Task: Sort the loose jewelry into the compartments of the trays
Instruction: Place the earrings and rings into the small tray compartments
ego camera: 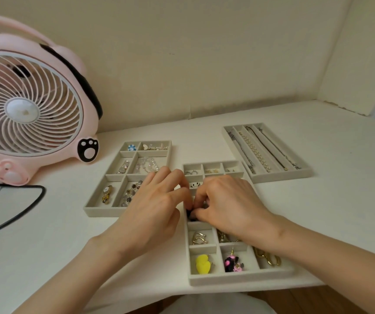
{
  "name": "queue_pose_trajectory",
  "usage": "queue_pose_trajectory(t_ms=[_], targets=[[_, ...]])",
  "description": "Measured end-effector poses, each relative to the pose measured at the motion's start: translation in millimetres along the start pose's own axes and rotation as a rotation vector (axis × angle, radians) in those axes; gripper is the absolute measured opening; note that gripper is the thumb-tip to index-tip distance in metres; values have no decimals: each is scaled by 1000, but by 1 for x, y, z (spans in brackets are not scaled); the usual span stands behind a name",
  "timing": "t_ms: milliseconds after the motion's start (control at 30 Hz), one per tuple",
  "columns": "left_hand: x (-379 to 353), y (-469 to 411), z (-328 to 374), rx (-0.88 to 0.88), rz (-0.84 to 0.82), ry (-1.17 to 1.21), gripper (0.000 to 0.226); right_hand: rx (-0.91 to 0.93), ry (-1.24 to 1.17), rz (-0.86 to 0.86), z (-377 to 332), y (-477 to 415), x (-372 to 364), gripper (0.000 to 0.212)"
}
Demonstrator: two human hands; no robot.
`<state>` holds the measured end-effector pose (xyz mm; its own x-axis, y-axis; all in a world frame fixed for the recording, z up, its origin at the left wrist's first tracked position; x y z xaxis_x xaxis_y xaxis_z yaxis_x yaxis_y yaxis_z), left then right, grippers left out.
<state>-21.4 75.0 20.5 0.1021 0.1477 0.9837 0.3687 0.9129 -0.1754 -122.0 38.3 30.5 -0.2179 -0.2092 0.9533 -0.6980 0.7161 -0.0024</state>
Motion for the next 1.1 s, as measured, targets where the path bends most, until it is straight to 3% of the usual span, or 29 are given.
queue_pose_trajectory(t_ms=[400, 600, 800, 1100], targets=[[1, 2, -2, 4, 7, 56, 40, -38, -91, -28, 19, -3, 22, 3], [2, 2, -1, 2, 19, 60, 40, -14, 31, -51, 9, 1, 9, 13], [4, 3, -1, 3, 30, 61, 42, -9, 113, -22, 2, 2, 4, 10], [6, 6, -2, 5, 42, 67, 42, -76, -12, 15, 6, 3, -1, 21]])
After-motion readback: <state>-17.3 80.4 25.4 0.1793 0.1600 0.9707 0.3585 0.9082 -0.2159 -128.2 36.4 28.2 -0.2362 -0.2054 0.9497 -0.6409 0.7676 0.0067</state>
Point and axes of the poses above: each hand's wrist, its own y-axis away from the middle knuckle, its own x-axis out of the back of the hand, z = x × y, the point moved 6 cm from there along -y, towards the middle knuckle, and after that the axes turned 12 degrees about -z, right-handed, at the moved point
